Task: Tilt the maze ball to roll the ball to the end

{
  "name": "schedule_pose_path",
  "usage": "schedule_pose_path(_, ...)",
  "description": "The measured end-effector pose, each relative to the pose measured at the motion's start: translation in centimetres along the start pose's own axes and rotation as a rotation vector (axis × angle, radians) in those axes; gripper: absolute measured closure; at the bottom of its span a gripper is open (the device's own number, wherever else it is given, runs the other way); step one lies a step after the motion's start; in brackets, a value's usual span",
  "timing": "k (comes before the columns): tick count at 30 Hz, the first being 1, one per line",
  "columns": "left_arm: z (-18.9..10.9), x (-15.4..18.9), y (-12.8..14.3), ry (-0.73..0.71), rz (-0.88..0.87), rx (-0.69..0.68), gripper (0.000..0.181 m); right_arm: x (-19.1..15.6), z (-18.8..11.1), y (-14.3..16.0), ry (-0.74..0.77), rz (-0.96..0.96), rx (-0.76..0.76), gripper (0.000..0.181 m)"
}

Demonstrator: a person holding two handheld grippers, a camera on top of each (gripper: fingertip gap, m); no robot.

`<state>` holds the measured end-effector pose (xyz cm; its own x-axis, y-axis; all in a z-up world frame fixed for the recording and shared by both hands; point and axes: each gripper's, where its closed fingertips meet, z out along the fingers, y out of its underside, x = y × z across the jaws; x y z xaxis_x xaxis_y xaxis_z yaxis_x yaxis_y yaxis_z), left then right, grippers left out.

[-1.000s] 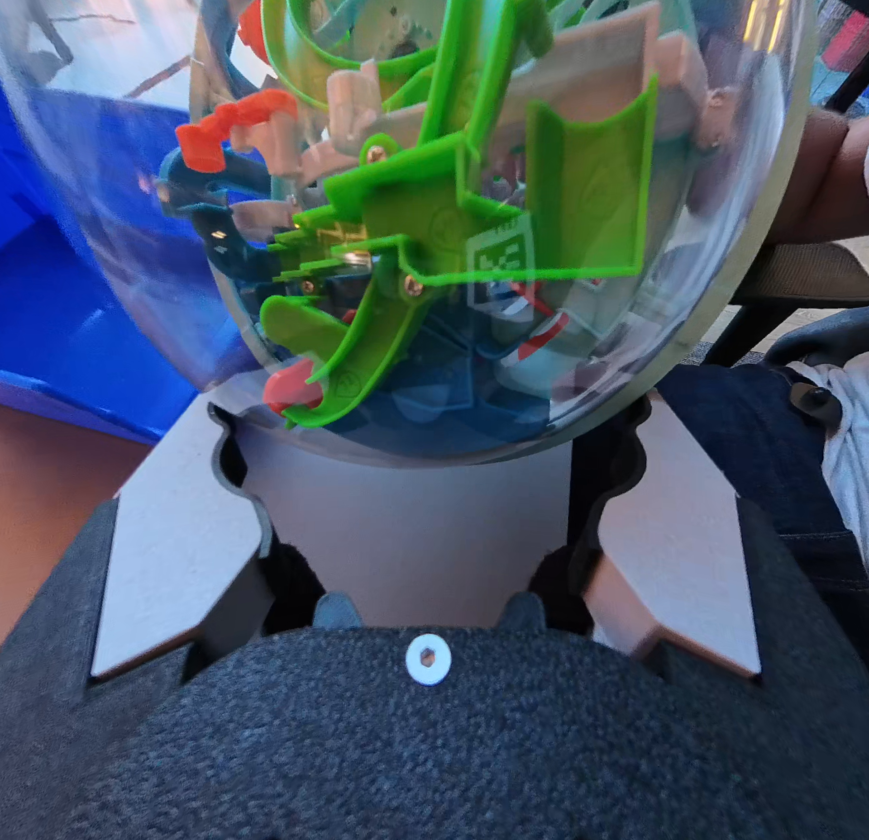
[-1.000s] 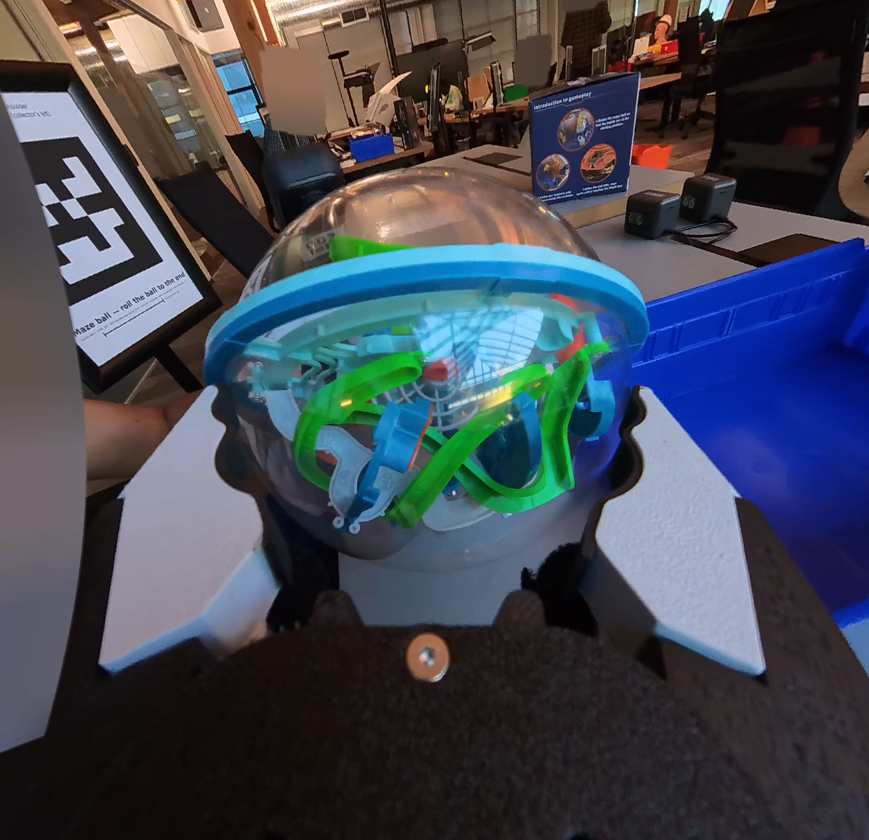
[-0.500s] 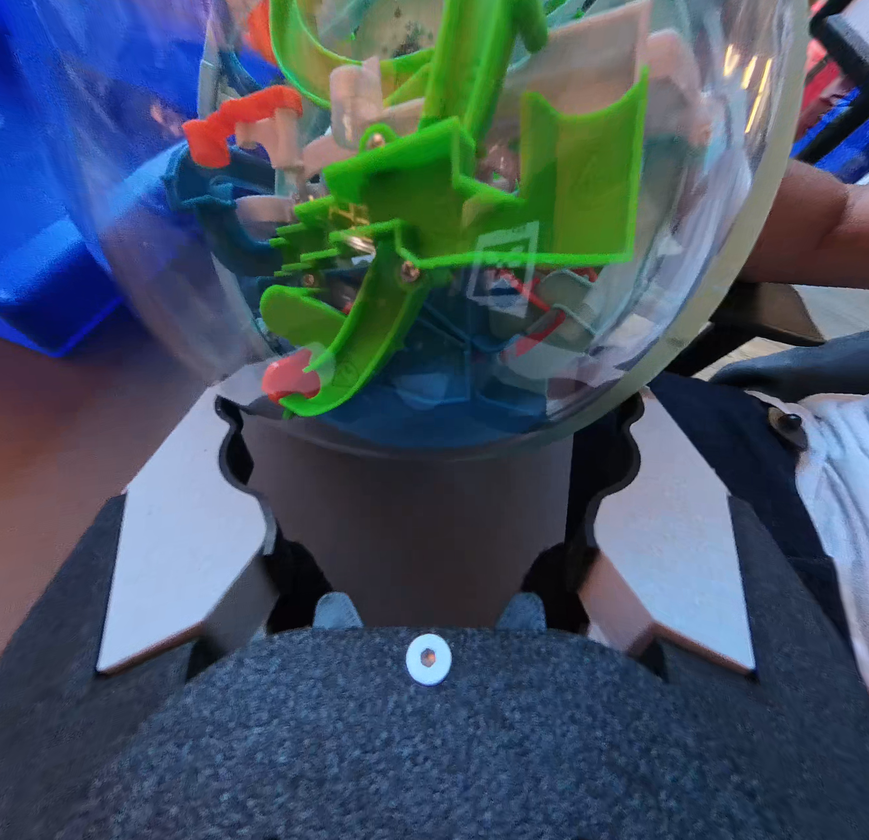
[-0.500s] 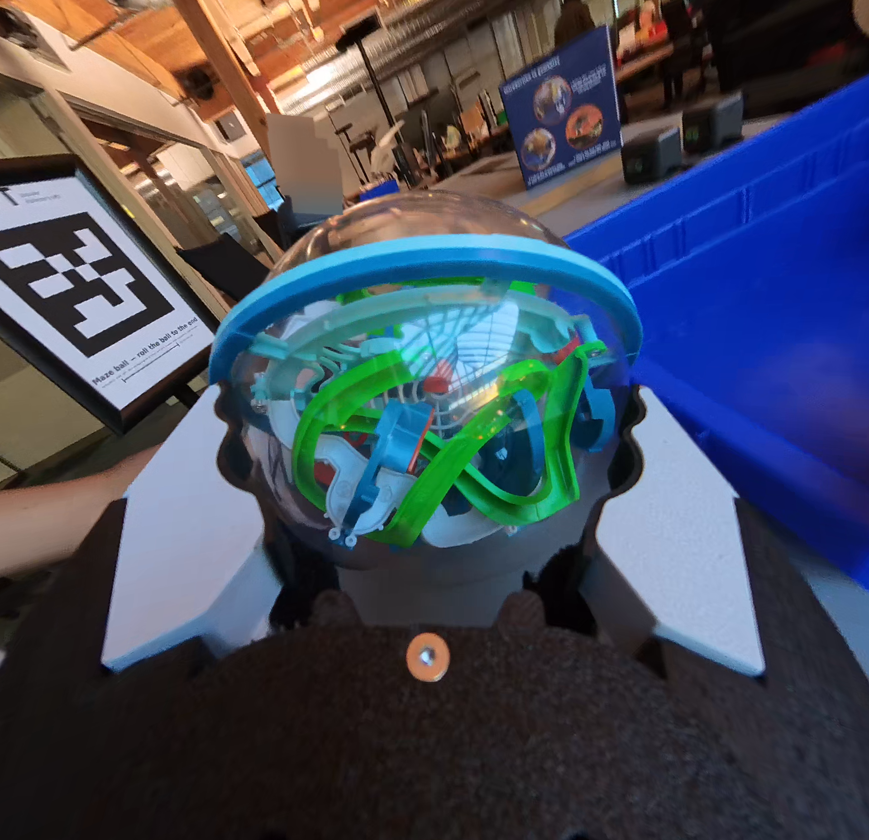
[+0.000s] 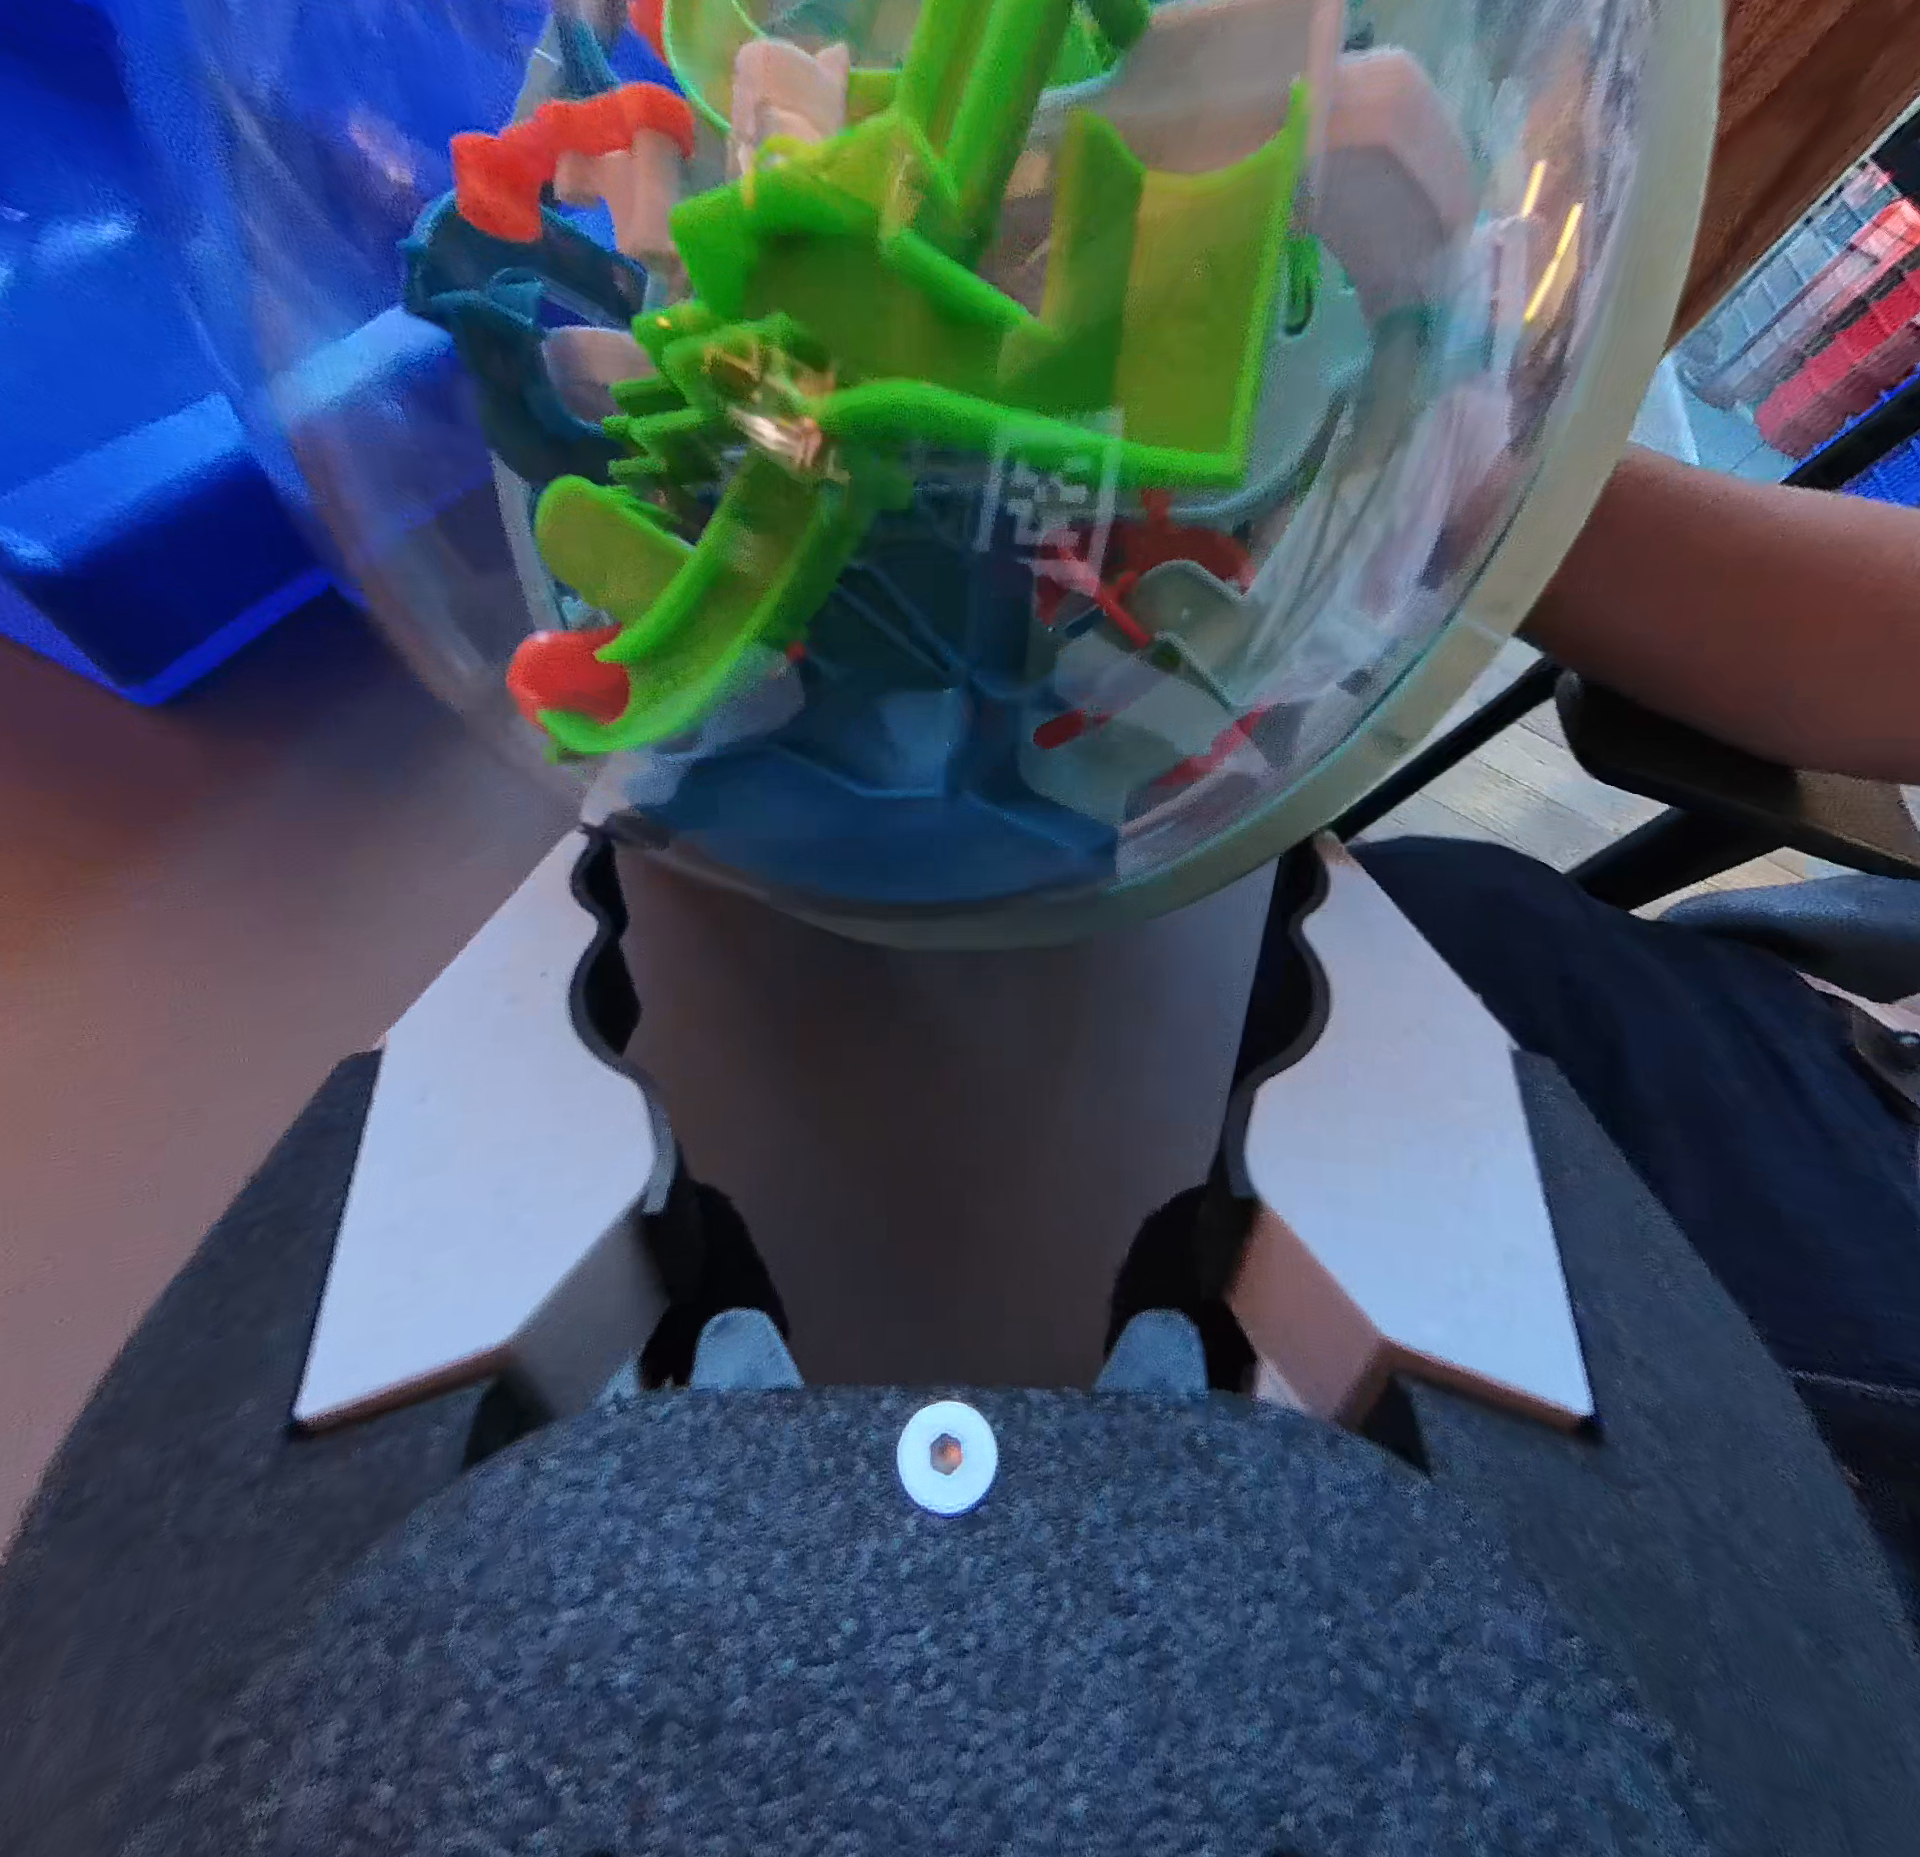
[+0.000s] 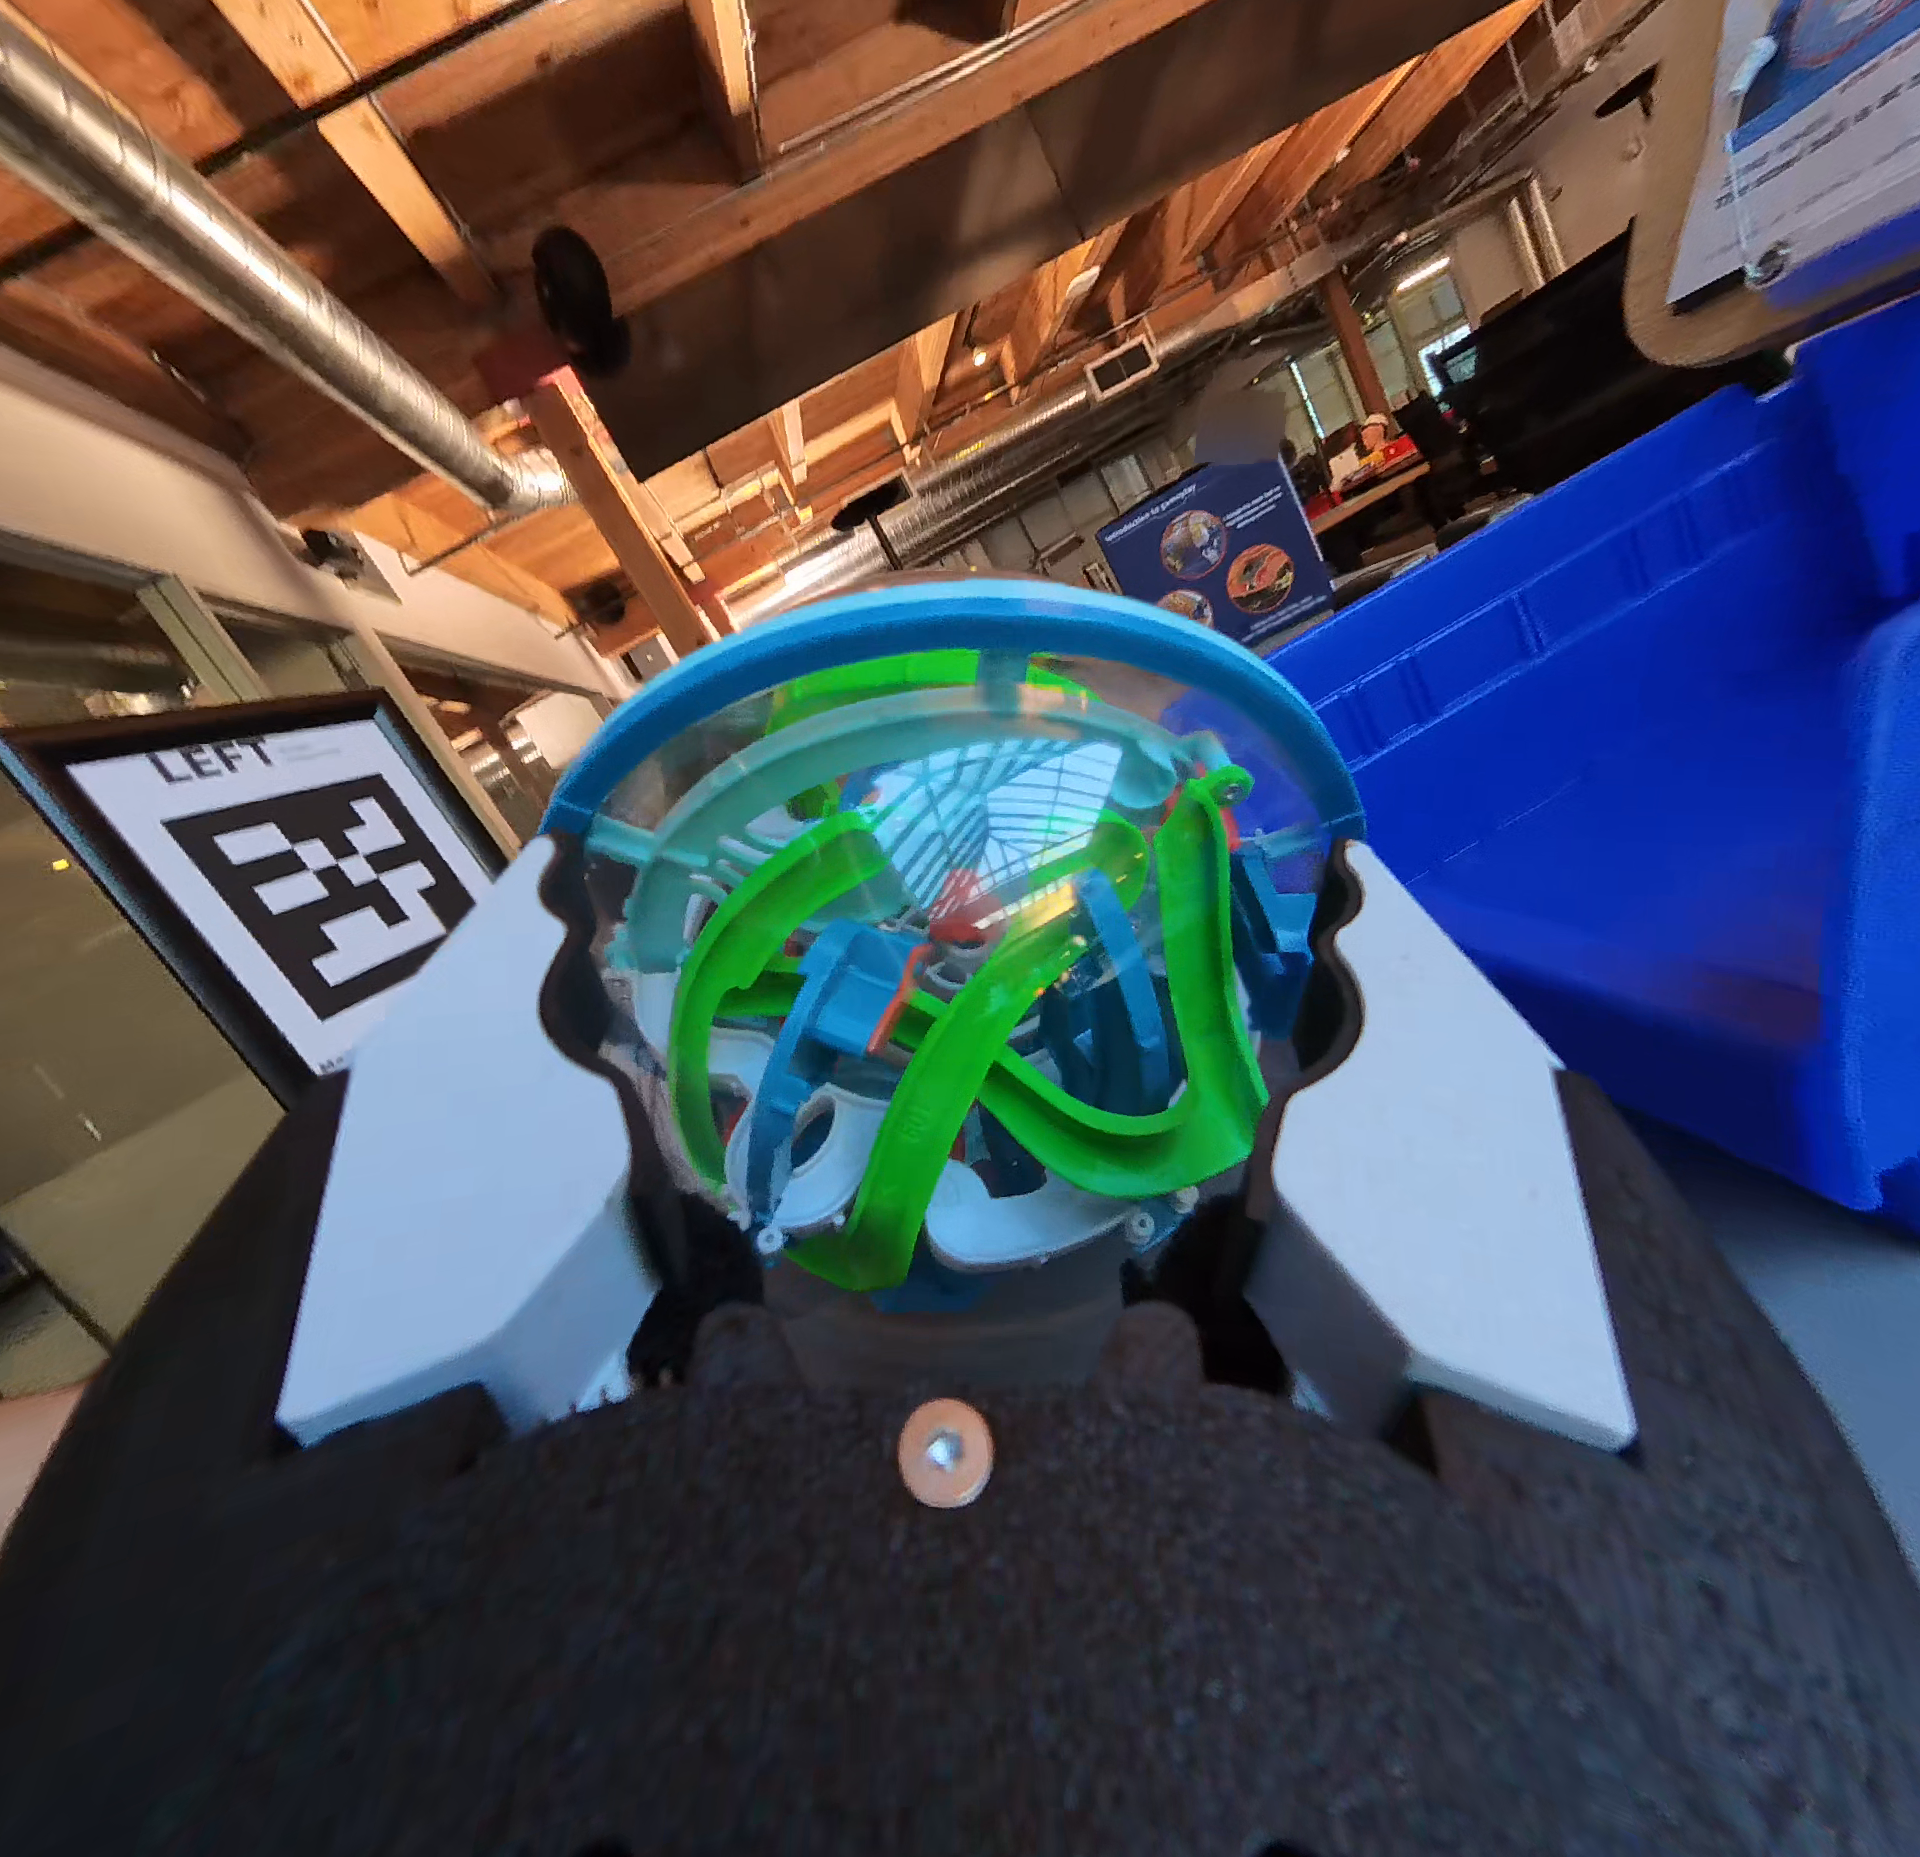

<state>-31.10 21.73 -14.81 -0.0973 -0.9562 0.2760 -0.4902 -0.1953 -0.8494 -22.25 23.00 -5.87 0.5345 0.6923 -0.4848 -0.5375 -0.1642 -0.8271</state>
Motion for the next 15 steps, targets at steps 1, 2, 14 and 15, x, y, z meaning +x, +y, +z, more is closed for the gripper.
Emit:
schedule_pose_path(1, -0.05, -0.03, -0.03, -0.006, 0.001, 0.004, 0.063, 0.09, -0.26, -0.27, 0.002, 0.015, 0.013, 0.050)
schedule_pose_path(2, -0.06, -0.05, 0.03, -0.013, 0.004, 0.002, 0.067, 0.07, -0.47, -0.61, -0.002, 0.022, 0.031, 0.052)
schedule_pose_path(14, -0.78, 0.41, 0.42, -0.197, 0.034, 0.048, 0.105, 0.17, -0.84, -0.90, 0.010, -0.004, 0.052, 0.064)
schedule_pose_path(15, -0.90, 0.40, 0.31, -0.206, 0.034, 0.061, 0.107, 0.31, -0.87, -0.90, 0.015, 0.015, 0.052, 0.064)
